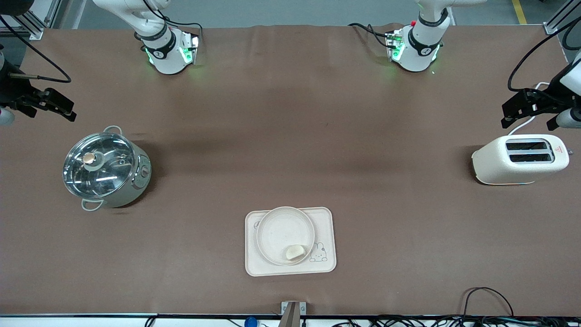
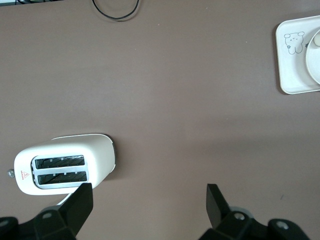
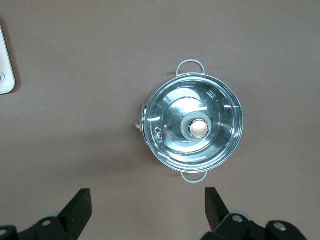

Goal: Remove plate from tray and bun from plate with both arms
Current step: 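Move the right gripper from beside the pot toward the tray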

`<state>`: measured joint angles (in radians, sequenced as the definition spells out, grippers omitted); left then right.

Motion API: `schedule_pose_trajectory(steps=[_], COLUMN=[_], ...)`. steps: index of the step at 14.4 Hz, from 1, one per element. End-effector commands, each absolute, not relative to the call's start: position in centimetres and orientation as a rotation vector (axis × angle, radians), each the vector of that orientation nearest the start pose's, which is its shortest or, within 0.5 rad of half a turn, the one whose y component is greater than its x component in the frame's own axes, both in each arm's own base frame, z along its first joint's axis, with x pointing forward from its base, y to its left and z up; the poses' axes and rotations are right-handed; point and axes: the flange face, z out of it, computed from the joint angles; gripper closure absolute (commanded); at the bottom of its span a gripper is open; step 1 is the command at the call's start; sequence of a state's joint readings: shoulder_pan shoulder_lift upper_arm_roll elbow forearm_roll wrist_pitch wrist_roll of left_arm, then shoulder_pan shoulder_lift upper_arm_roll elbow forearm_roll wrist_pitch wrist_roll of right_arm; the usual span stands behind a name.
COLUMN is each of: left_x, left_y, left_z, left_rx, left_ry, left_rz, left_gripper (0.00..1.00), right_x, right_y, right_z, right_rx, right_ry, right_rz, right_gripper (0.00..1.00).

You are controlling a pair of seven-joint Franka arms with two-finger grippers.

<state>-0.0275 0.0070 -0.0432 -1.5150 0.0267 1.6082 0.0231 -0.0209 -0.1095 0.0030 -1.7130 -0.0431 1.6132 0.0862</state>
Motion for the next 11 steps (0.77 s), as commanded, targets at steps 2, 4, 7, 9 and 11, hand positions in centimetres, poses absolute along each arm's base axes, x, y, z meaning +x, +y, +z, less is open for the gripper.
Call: schedule_pose_trajectory(steps=[2, 4, 7, 9, 11], left_x=[55.8, 55.8, 55.8, 55.3, 55.1], left_y=[-3.4, -3.5, -3.5, -4.8, -5.5], left_z=[65.8, 65.7, 65.7, 65.3, 65.2], left_rx=[-3.093, -3.094, -3.093, -3.092, -3.093], left_ry=[0.165, 0.155, 0.148, 0.173, 0.172], left_rz=[-0.132, -0.132, -0.13, -0.074, -0.058], left_gripper=[0.0, 0.0, 0.0, 0.0, 0.0], right_x=[52.3, 52.5, 54.3, 57.2, 60.1], right_y=[-1.3, -1.0, 2.7, 5.9, 9.4], right_z=[62.3, 62.2, 59.3, 55.3, 50.9], right_rx=[-3.193, -3.183, -3.079, -3.061, -3.002], right_ry=[0.151, 0.151, 0.134, 0.093, 0.062], right_rz=[-0.035, -0.042, 0.005, -0.007, -0.038], right_gripper=[0.0, 0.0, 0.0, 0.0, 0.0])
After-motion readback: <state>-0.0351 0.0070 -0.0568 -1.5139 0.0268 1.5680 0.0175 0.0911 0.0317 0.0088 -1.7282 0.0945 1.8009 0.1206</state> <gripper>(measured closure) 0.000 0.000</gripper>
